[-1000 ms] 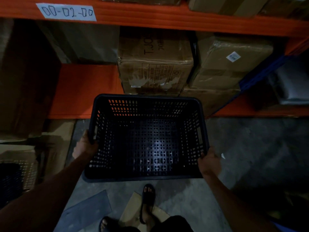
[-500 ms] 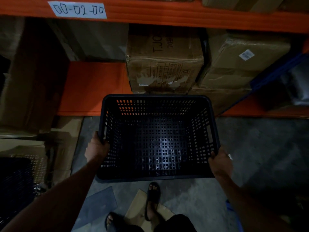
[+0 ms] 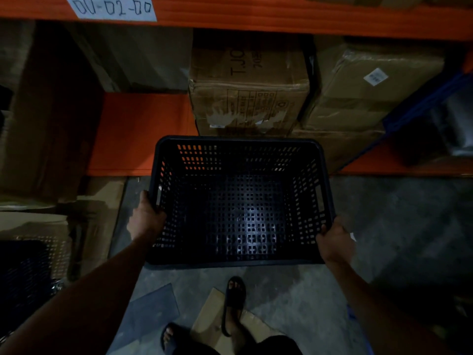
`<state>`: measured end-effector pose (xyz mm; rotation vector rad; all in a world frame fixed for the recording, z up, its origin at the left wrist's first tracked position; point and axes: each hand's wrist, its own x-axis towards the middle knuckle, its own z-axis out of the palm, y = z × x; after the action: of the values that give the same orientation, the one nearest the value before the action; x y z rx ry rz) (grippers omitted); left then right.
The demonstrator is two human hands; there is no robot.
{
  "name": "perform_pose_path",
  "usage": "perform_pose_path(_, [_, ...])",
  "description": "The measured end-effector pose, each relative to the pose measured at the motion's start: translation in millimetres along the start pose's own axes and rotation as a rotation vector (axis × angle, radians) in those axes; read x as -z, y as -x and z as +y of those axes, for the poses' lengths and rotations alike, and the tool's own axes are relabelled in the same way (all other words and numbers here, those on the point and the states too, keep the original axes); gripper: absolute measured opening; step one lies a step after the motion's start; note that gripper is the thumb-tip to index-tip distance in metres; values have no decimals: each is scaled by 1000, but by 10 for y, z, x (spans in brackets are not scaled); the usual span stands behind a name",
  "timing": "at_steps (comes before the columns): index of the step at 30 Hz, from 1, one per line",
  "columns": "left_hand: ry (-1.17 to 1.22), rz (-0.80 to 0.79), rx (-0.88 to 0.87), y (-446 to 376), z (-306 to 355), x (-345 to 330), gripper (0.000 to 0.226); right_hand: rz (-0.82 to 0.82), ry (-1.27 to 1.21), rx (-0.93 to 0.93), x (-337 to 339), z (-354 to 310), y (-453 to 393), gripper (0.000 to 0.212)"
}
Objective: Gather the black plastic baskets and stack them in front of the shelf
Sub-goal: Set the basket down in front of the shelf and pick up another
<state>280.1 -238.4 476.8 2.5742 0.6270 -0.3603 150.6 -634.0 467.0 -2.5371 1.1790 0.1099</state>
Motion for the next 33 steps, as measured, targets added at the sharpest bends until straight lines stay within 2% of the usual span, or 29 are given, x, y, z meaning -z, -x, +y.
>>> perform_pose_path(4, [28, 1, 25, 27, -49, -2, 45, -37, 19, 8, -7, 29, -36, 37])
perform_pose_path(8, [74, -44, 48, -8, -53, 25, 41, -98, 38, 21, 16, 48, -85, 47])
perform_pose_path(16, [54, -129, 112, -62, -89, 40, 43, -79, 23, 40, 27, 83, -46, 51])
perform_pose_path(21, [20, -78, 204, -78, 17, 5, 50, -56, 35, 29, 30, 59, -96, 51])
perform_pose_path(25, [-8, -92, 163, -78, -4, 1, 53, -56, 36, 11, -6, 73, -131, 57])
perform_pose_path(30, [-3, -79, 98, -40, -25, 6, 48, -5, 51, 14, -31, 77, -107, 48])
perform_pose_path(33, [35, -54, 93, -44, -26, 0, 44, 3, 36, 58, -59, 86, -106, 58])
